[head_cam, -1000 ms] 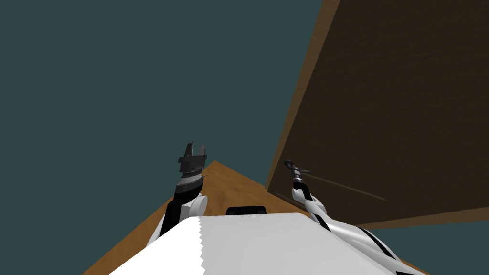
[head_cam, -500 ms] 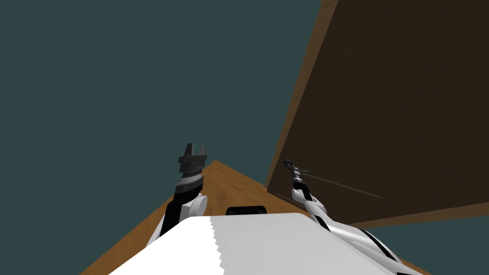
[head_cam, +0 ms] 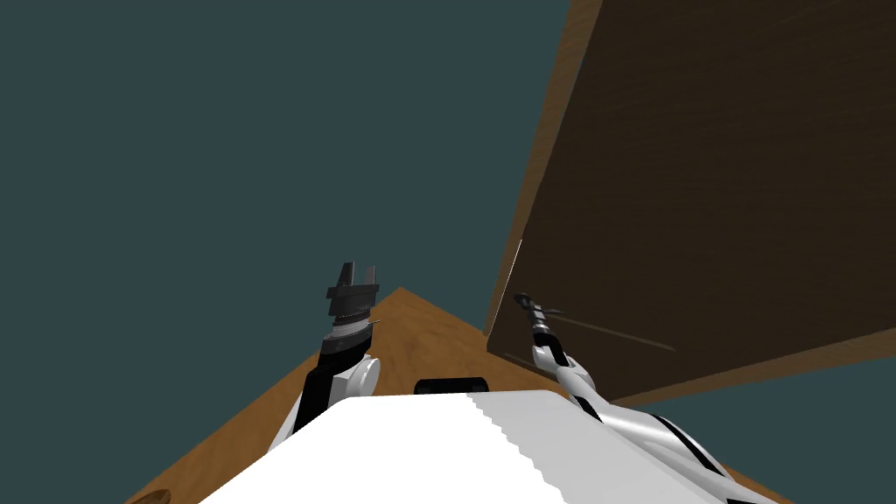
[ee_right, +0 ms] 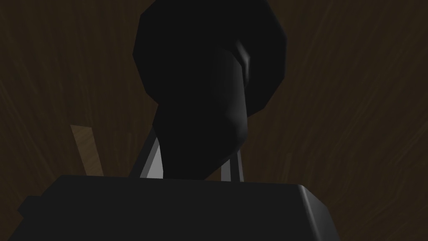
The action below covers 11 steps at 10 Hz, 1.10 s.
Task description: Pull the door open
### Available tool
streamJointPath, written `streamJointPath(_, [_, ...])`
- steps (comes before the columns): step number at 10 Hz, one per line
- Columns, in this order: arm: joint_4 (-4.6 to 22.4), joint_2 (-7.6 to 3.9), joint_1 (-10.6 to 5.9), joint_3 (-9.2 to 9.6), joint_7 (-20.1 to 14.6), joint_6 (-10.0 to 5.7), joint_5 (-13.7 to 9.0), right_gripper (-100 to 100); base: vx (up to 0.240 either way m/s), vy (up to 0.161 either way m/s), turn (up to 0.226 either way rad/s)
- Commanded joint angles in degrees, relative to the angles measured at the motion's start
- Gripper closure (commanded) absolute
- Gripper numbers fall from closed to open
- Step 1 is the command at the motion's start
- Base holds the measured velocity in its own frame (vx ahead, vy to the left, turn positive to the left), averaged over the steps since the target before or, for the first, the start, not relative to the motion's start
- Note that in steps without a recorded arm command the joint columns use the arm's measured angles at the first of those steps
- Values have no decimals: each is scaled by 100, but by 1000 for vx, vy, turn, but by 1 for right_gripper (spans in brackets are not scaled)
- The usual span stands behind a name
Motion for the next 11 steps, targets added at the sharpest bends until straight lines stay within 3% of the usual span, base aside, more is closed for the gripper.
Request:
streamJointPath(1, [28, -6, -41, 164, -113, -74, 102, 100, -261, -75, 112])
streamJointPath(3, [19, -6, -42, 199, -138, -77, 123, 100, -132, -19, 39])
streamJointPath(5, [-19, -8, -46, 360, -257, -91, 219, 100, -148, -32, 63])
streamJointPath(7, [-47, -14, -38, 339, -246, -73, 207, 100, -163, -47, 51])
streamJointPath(11, [-100, -119, 61, 639, -564, -184, 361, 100, -234, -40, 117])
